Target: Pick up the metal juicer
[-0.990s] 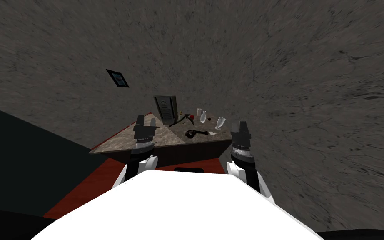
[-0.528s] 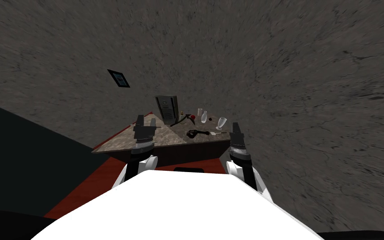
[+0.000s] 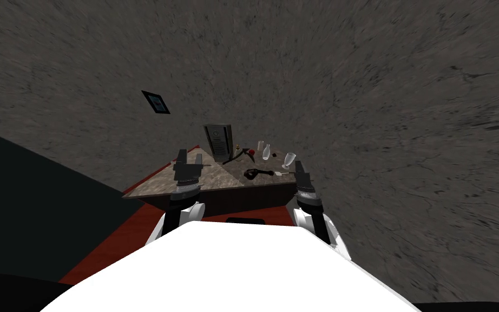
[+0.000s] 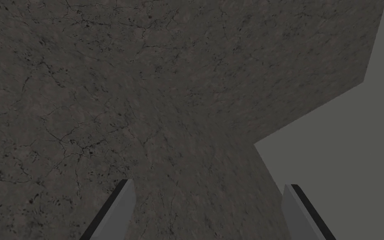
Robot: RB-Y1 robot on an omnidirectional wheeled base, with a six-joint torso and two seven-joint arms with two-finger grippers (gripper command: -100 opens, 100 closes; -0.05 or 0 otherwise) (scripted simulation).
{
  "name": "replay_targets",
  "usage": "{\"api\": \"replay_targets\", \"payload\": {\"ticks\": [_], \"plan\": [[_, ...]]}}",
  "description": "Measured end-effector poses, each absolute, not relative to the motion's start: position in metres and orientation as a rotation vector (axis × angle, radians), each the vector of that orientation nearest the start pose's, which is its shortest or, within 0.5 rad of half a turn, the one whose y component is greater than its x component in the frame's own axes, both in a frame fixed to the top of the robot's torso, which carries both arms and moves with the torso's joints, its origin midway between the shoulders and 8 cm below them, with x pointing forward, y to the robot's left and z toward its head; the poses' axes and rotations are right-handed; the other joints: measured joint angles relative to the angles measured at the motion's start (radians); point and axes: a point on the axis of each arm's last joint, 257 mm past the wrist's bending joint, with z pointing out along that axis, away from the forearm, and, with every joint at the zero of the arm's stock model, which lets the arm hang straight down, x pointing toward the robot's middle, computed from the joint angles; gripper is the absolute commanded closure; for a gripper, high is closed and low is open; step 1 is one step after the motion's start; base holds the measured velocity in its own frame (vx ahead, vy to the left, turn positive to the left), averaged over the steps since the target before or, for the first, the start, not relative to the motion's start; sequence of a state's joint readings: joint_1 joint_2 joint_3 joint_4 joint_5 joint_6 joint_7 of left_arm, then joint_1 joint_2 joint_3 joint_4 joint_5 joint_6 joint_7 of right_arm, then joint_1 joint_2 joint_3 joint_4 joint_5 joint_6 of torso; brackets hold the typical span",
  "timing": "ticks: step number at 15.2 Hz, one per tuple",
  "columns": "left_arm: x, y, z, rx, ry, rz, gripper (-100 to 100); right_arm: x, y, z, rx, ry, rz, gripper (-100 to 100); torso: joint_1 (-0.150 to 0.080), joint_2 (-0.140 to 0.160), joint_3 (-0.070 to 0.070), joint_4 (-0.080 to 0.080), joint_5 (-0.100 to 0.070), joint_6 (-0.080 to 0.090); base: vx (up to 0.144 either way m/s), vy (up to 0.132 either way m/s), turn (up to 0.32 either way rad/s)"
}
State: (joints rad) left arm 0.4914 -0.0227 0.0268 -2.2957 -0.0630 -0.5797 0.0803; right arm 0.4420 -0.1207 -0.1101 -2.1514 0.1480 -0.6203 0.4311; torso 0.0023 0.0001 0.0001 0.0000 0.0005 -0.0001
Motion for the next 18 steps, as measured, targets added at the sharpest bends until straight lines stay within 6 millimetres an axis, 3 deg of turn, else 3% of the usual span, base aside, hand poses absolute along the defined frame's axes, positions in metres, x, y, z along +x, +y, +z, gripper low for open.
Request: {"api": "replay_targets", "payload": {"ticks": [18], "plan": [[0.327, 0.277, 0.048, -0.574, 0.543, -1.337, 0, 0.392, -0.289, -0.045, 0.031, 0.948, 0.313, -100, 0.000, 0.000, 0.000, 0.000, 0.000, 0.000, -0.002, 0.027, 0.005]]}}
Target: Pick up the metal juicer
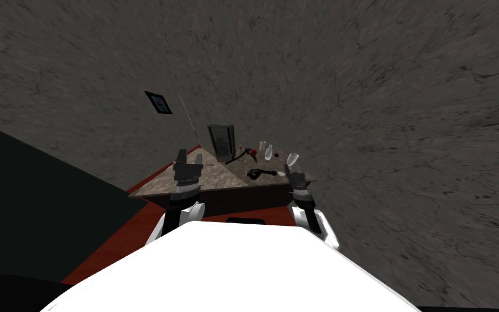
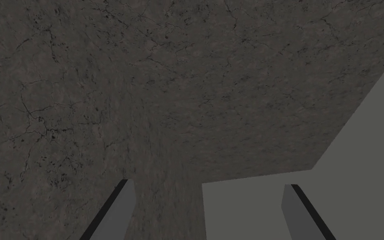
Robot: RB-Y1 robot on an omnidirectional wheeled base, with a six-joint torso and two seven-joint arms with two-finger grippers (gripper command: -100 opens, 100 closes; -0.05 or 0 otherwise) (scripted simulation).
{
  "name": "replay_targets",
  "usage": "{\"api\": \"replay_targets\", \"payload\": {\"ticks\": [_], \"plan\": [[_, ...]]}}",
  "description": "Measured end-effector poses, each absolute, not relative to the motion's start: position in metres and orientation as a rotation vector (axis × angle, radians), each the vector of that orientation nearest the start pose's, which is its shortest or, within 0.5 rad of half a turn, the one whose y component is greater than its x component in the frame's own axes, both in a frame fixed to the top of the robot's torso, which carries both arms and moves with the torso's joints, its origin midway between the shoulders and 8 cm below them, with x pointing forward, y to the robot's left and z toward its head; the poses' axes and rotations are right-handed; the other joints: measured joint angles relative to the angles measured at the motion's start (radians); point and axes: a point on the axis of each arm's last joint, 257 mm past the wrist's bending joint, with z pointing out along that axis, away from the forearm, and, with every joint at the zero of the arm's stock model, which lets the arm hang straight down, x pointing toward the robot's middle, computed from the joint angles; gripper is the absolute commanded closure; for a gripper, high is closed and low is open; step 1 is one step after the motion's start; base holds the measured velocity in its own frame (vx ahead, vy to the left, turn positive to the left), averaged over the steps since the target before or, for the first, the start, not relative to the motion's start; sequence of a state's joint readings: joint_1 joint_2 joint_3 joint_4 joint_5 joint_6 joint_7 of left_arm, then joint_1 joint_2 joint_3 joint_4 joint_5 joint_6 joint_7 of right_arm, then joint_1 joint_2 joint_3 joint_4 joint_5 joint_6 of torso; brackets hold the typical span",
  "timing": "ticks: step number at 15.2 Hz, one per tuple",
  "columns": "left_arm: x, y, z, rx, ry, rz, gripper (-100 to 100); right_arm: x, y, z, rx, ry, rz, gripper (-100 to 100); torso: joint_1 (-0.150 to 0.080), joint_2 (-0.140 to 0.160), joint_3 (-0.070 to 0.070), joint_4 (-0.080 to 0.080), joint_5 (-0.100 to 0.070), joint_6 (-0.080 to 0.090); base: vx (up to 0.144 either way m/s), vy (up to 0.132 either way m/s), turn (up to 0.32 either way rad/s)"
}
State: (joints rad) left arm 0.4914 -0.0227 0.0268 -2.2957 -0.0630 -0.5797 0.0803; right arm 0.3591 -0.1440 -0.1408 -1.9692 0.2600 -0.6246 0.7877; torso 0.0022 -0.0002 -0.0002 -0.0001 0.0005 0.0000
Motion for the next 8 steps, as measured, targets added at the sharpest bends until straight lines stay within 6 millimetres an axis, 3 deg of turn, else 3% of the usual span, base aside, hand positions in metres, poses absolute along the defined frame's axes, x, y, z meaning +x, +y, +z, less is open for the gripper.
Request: {"api": "replay_targets", "payload": {"ticks": [8], "plan": [[0.327, 0.277, 0.048, -0.574, 0.543, -1.337, 0, 0.407, -0.294, -0.068, -0.068, 0.994, 0.135, -100, -0.001, 0.000, 0.000, 0.000, 0.000, 0.000, 0.000, 0.021, 0.003]]}}
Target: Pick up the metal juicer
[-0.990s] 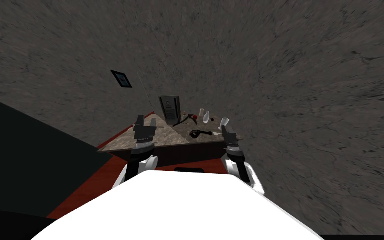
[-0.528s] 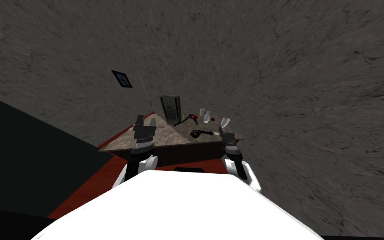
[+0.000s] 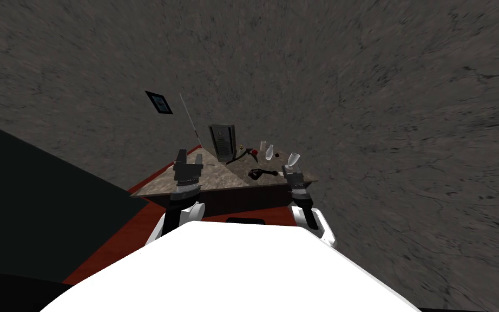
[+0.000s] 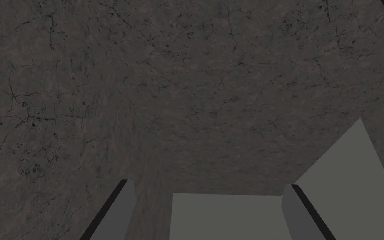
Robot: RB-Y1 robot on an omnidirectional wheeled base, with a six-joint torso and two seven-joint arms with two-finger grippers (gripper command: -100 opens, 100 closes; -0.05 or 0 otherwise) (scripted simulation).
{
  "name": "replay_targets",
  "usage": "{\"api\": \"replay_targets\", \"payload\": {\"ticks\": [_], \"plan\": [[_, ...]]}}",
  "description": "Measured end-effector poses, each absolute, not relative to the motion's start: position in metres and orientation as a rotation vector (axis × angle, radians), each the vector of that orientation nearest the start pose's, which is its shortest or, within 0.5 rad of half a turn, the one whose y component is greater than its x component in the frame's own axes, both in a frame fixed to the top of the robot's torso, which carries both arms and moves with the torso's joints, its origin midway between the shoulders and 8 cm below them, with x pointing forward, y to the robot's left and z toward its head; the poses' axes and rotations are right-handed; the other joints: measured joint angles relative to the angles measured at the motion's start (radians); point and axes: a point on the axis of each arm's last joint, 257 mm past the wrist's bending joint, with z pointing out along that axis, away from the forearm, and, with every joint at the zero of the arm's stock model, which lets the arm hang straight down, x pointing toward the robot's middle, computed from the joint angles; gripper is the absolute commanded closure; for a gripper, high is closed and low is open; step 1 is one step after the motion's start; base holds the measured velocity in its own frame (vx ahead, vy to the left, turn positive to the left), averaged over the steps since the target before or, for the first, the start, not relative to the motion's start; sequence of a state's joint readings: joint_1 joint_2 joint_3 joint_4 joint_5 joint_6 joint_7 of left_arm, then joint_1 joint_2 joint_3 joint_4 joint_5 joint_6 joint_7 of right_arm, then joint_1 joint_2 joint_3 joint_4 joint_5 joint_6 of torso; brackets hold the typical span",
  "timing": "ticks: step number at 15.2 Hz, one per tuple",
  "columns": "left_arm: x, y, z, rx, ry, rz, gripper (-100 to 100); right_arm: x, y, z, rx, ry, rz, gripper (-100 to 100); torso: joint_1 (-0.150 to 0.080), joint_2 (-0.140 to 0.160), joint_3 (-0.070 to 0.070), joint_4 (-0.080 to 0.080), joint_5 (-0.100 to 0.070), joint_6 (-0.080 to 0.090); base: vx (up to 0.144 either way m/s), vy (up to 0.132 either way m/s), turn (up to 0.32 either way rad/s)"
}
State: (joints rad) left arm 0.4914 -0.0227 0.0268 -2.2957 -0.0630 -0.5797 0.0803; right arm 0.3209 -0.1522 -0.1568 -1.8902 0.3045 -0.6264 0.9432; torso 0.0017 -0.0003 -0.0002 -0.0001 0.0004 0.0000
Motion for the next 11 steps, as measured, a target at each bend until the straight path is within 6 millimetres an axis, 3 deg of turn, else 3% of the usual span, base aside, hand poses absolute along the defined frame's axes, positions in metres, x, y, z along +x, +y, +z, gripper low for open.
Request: {"api": "replay_targets", "payload": {"ticks": [11], "plan": [[0.327, 0.277, 0.048, -0.574, 0.543, -1.337, 0, 0.426, -0.298, -0.098, -0.209, 1.045, -0.097, -100, 0.000, 0.000, 0.000, 0.000, 0.000, 0.000, 0.001, 0.021, 0.002]]}}
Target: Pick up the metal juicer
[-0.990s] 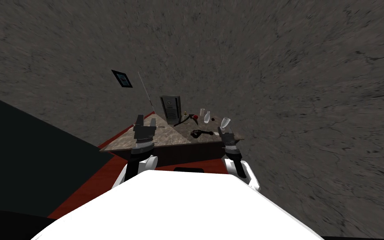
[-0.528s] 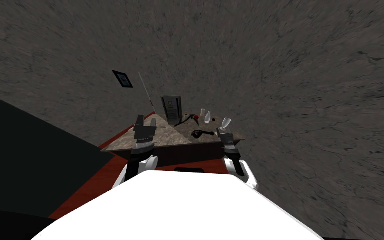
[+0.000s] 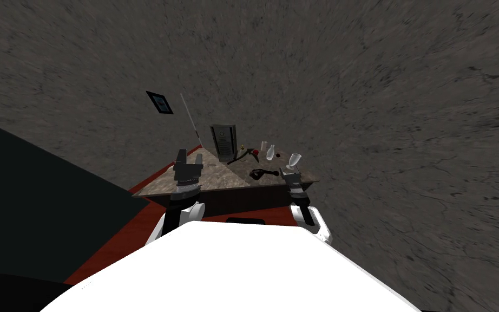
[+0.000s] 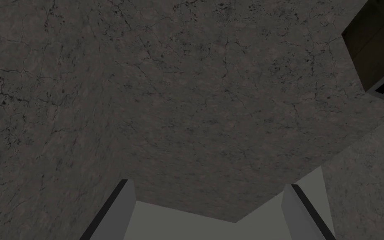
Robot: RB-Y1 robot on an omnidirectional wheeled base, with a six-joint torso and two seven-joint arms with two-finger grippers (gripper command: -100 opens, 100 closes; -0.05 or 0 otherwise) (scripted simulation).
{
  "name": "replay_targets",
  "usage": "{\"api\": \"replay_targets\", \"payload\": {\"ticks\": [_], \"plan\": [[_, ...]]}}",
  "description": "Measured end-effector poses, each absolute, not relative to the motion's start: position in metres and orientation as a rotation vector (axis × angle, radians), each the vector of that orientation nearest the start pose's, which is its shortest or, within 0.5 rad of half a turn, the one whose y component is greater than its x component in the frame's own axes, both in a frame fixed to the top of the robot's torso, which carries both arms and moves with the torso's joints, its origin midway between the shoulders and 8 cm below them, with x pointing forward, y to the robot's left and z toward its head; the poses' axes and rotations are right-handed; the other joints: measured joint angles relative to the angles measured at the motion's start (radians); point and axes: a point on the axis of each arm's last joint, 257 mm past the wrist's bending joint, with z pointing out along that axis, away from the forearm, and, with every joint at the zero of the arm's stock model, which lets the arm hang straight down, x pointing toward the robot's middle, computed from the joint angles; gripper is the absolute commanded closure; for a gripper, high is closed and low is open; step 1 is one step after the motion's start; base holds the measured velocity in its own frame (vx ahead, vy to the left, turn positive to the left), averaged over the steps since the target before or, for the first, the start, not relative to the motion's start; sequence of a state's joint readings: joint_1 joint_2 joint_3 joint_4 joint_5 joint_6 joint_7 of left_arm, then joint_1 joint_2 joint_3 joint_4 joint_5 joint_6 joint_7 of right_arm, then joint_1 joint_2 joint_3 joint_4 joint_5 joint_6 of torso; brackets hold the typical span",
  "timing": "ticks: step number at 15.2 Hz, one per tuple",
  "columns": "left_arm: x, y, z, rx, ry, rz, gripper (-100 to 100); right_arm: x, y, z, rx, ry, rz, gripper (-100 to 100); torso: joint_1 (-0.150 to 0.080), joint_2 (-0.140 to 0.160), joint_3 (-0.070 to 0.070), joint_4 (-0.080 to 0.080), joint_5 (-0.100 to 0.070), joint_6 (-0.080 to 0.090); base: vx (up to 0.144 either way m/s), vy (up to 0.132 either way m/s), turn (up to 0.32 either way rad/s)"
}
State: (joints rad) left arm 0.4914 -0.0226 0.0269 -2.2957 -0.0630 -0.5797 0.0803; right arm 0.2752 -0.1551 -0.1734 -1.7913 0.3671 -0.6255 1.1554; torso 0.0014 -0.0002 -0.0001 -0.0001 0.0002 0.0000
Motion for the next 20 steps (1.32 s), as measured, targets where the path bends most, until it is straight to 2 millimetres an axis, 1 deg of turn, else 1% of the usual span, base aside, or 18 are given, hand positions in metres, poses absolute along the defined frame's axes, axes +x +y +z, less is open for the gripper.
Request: {"api": "replay_targets", "payload": {"ticks": [7, 9, 11, 13, 15, 20], "plan": [[0.327, 0.277, 0.048, -0.574, 0.543, -1.337, 0, 0.436, -0.302, -0.118, -0.305, 1.069, -0.241, -100, 0.000, 0.000, 0.000, 0.000, 0.000, 0.000, 0.000, 0.019, 0.001], [0.327, 0.277, 0.048, -0.574, 0.543, -1.337, 0, 0.439, -0.303, -0.126, -0.336, 1.080, -0.285, -100, 0.000, 0.000, 0.000, 0.000, 0.000, 0.000, 0.000, 0.022, -0.001], [0.327, 0.277, 0.048, -0.574, 0.543, -1.337, 0, 0.442, -0.303, -0.130, -0.361, 1.081, -0.321, -100, 0.000, 0.000, 0.000, 0.000, 0.000, 0.000, -0.001, 0.016, 0.001], [0.327, 0.277, 0.048, -0.574, 0.543, -1.337, 0, 0.447, -0.305, -0.139, -0.393, 1.092, -0.363, -100, 0.000, 0.000, 0.000, 0.000, 0.000, 0.000, 0.000, 0.023, -0.001], [0.327, 0.277, 0.048, -0.574, 0.543, -1.337, 0, 0.448, -0.305, -0.141, -0.418, 1.092, -0.400, -100, 0.000, 0.000, 0.000, 0.000, 0.000, 0.000, 0.001, 0.015, -0.001], [0.327, 0.277, 0.048, -0.574, 0.543, -1.337, 0, 0.457, -0.307, -0.158, -0.489, 1.106, -0.492, -100, 0.000, 0.000, 0.000, 0.000, 0.000, 0.000, 0.001, 0.020, 0.000]]}}
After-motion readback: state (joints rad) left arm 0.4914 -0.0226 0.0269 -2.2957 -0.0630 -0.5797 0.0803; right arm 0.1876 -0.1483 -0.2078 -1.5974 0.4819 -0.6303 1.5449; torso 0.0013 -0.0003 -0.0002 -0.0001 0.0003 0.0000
